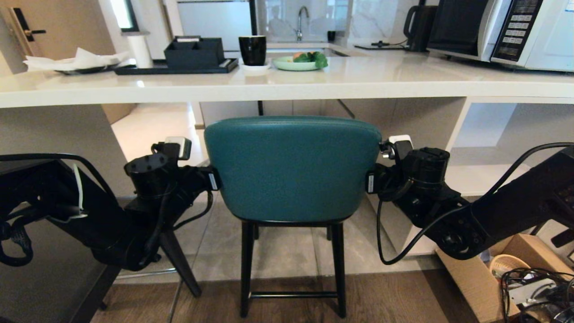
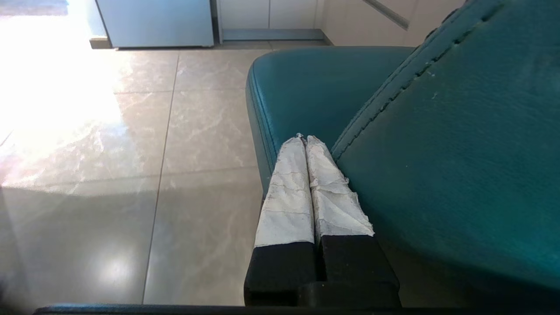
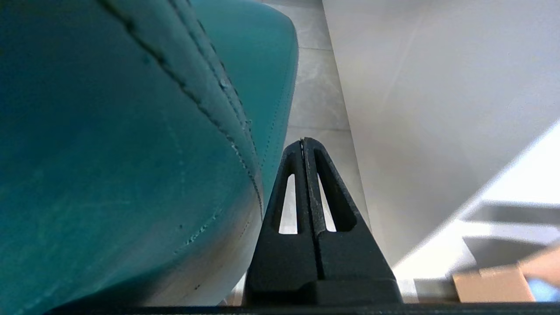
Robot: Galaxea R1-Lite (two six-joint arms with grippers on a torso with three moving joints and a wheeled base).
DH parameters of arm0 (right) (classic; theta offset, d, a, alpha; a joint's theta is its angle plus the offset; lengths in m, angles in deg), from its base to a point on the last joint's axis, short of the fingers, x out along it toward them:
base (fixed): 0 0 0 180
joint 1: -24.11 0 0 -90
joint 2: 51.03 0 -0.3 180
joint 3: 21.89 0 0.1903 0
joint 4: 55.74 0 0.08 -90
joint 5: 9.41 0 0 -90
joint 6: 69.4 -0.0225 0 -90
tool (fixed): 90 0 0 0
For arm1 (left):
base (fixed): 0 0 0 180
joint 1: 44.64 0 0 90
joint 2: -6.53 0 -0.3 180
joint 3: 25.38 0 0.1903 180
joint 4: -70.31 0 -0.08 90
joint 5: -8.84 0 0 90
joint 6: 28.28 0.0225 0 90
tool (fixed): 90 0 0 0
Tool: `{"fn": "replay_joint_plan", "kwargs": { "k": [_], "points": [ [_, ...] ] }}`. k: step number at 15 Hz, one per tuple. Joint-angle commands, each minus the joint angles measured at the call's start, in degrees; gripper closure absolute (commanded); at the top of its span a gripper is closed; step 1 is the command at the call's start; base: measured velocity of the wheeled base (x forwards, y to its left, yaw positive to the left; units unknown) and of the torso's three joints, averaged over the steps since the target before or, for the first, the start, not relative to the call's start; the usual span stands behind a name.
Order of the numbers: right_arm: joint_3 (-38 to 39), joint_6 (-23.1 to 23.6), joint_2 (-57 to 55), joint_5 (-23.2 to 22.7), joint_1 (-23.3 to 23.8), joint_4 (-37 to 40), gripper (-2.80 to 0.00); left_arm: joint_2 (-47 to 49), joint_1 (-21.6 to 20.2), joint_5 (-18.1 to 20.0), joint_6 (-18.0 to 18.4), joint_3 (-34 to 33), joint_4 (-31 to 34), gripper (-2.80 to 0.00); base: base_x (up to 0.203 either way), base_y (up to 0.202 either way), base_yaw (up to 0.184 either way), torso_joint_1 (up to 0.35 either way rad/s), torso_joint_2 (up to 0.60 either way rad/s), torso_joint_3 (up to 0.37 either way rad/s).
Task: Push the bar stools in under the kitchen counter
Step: Push the blue chair back under the dining table
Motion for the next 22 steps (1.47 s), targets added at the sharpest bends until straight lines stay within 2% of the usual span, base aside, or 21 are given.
{"fn": "replay_joint_plan", "kwargs": {
  "k": [1,10,12,16,18,22],
  "points": [
    [0.0,0.0,0.2,0.1,0.0,-0.4,0.00,0.3,0.0,0.0,0.0,0.2,-0.5,0.00,0.183,0.000,0.001,0.003,0.00,-0.001],
    [1.0,-0.2,0.7,1.1,0.3,-0.4,0.00,3.0,-1.4,0.2,0.0,1.8,-0.8,0.00,0.016,0.000,0.000,0.001,0.00,0.000],
    [0.4,0.0,0.6,1.1,0.3,-0.1,0.00,5.8,-0.2,0.2,0.0,2.8,-0.8,0.00,0.000,0.000,0.000,0.000,0.00,0.000],
    [-0.2,0.0,0.2,1.0,1.7,-0.1,0.00,10.8,3.9,0.0,0.0,9.6,-0.4,0.00,0.000,0.000,0.000,0.000,0.00,0.000],
    [-0.2,0.0,0.1,0.8,2.8,-0.1,0.00,12.0,5.8,-0.1,1.9,12.2,0.9,0.00,0.000,0.000,0.000,0.000,0.00,0.000],
    [-0.7,0.0,0.0,0.5,7.2,-0.1,0.00,11.8,9.9,-0.2,2.7,13.1,1.2,0.00,0.000,0.000,0.000,0.000,0.00,0.000]
  ]
}}
